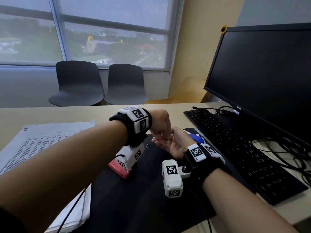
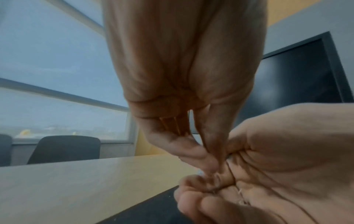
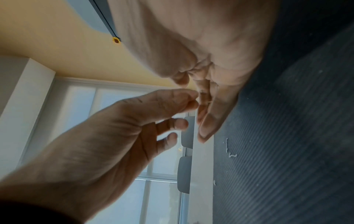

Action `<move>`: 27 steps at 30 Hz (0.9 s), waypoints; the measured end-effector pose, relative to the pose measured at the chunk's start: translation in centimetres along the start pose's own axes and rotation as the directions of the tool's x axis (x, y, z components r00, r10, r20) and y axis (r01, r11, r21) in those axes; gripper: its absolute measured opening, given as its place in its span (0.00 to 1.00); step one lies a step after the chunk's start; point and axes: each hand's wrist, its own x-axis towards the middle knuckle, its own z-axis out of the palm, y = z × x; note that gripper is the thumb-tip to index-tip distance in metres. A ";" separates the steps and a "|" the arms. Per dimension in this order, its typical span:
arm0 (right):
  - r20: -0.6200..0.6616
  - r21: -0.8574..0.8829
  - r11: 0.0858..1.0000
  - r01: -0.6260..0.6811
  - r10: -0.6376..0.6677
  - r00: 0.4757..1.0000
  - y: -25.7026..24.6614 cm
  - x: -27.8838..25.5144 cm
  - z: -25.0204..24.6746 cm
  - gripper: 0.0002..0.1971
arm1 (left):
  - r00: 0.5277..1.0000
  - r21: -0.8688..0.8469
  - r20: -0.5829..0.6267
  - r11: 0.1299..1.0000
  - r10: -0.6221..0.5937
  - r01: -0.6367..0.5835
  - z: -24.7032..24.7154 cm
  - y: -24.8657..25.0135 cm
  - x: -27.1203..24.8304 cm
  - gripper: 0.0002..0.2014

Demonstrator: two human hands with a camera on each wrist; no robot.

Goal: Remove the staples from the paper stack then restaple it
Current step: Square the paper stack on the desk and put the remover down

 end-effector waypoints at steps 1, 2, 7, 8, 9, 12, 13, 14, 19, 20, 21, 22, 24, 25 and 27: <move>-0.015 0.002 1.000 -0.004 0.004 1.000 0.0 -0.1 -0.1 0.25 | 1.000 0.009 -0.017 1.000 -0.025 0.025 -0.1 -0.3 0.1 0.10; -0.037 -0.001 1.000 -0.011 0.011 0.999 0.0 -0.1 -0.2 0.28 | 0.998 0.041 -0.030 0.998 -0.050 0.051 -0.1 -0.6 0.1 0.11; -0.110 -0.098 0.994 -0.038 0.027 0.994 -0.6 -0.6 -0.9 0.26 | 0.965 0.349 0.152 0.925 -0.213 0.150 0.6 -3.2 -0.2 0.11; -0.109 -0.115 0.992 -0.049 0.037 0.993 -0.6 -0.7 -0.9 0.25 | 0.961 0.342 0.171 0.928 -0.217 0.148 0.8 -3.7 -0.2 0.12; -0.107 -0.131 0.990 -0.059 0.045 0.993 -0.7 -0.8 -0.9 0.25 | 0.961 0.319 0.179 0.937 -0.209 0.144 0.8 -4.1 -0.2 0.12; -0.110 -0.175 0.982 -0.068 0.050 0.993 -0.6 -0.7 -0.9 0.24 | 0.970 0.255 0.172 0.959 -0.174 0.127 0.8 -5.0 0.1 0.11; -0.110 -0.187 0.980 -0.069 0.049 0.993 -0.6 -0.6 -0.8 0.24 | 0.972 0.248 0.168 0.962 -0.163 0.118 0.8 -5.2 0.1 0.10; -0.109 -0.197 0.978 -0.070 0.049 0.993 -0.6 -0.6 -0.8 0.24 | 0.975 0.241 0.164 0.964 -0.152 0.110 0.8 -5.3 0.2 0.09; -0.098 -0.223 0.972 -0.074 0.053 0.994 -0.6 -0.1 -0.8 0.24 | 0.984 0.198 0.133 0.976 -0.118 0.090 0.9 -5.8 0.7 0.07; -0.098 -0.223 0.972 -0.071 0.050 0.994 -0.6 -0.1 -0.8 0.24 | 0.985 0.189 0.128 0.978 -0.114 0.089 0.9 -5.8 0.8 0.07; -0.098 -0.224 0.972 -0.068 0.047 0.994 -0.6 0.0 -0.8 0.24 | 0.986 0.179 0.125 0.980 -0.113 0.090 0.9 -5.7 0.8 0.09; -0.098 -0.224 0.972 -0.065 0.044 0.994 -0.6 0.0 -0.8 0.24 | 0.986 0.172 0.122 0.981 -0.114 0.092 1.0 -5.6 0.9 0.10; -0.098 -0.221 0.973 -0.065 0.044 0.994 -0.5 0.0 -0.8 0.24 | 0.986 0.169 0.117 0.980 -0.122 0.101 1.0 -5.4 0.9 0.11; -0.099 -0.221 0.973 -0.066 0.044 0.994 -0.5 0.0 -0.8 0.24 | 0.985 0.171 0.118 0.979 -0.129 0.108 1.0 -5.3 0.9 0.11; -0.103 -0.222 0.973 -0.067 0.045 0.994 -0.5 0.1 -0.9 0.24 | 0.979 0.173 0.133 0.976 -0.154 0.130 1.1 -5.1 0.7 0.11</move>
